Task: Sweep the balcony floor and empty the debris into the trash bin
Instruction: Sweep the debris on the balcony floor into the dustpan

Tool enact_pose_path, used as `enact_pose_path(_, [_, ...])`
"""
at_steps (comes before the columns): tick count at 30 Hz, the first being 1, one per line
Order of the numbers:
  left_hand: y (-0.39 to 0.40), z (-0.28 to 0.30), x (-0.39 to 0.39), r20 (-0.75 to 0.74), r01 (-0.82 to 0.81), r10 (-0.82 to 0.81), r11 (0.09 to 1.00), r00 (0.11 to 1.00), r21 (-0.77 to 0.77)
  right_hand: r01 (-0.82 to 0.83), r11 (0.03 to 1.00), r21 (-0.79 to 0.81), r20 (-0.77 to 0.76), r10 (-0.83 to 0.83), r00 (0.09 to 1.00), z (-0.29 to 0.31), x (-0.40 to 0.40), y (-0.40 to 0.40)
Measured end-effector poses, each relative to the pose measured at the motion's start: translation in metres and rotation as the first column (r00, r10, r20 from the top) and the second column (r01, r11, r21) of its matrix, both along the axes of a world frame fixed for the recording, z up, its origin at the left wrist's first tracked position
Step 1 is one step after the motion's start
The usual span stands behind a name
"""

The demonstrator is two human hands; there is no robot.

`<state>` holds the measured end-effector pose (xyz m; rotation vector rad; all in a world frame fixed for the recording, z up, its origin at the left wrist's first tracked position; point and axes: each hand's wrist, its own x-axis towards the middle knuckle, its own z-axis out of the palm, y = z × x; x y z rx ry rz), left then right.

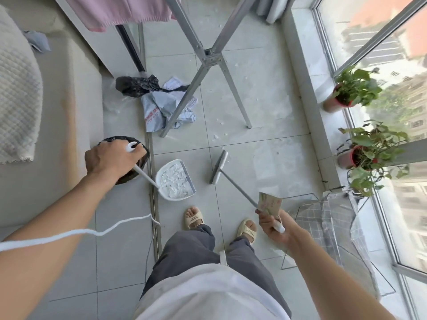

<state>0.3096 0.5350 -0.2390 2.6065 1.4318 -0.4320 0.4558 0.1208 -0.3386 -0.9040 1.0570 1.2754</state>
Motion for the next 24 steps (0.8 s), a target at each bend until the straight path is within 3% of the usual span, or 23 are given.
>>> enact_pose_path(4, [-0.014, 0.008, 0.016, 0.005, -0.025, 0.025, 1.000, 1.000, -0.015, -0.083, 0.996, 0.033, 0.038, 0.081, 0.996, 0.008, -0.011, -0.016])
enact_pose_path(8, [-0.026, 0.011, 0.025, 0.015, -0.012, 0.012, 1.000, 1.000, 0.011, -0.076, 0.994, 0.074, -0.020, 0.078, 0.997, 0.004, -0.015, -0.022])
enact_pose_path(14, [-0.033, 0.006, 0.031, 0.015, 0.029, -0.030, 0.997, 0.999, 0.068, -0.231, 0.957, -0.173, 0.073, 0.247, 0.966, 0.004, -0.001, -0.033])
enact_pose_path(24, [-0.033, 0.010, 0.009, 0.034, -0.068, 0.068, 0.998, 0.997, -0.001, -0.440, 0.876, -0.198, 0.151, 0.471, 0.869, 0.018, 0.010, -0.005])
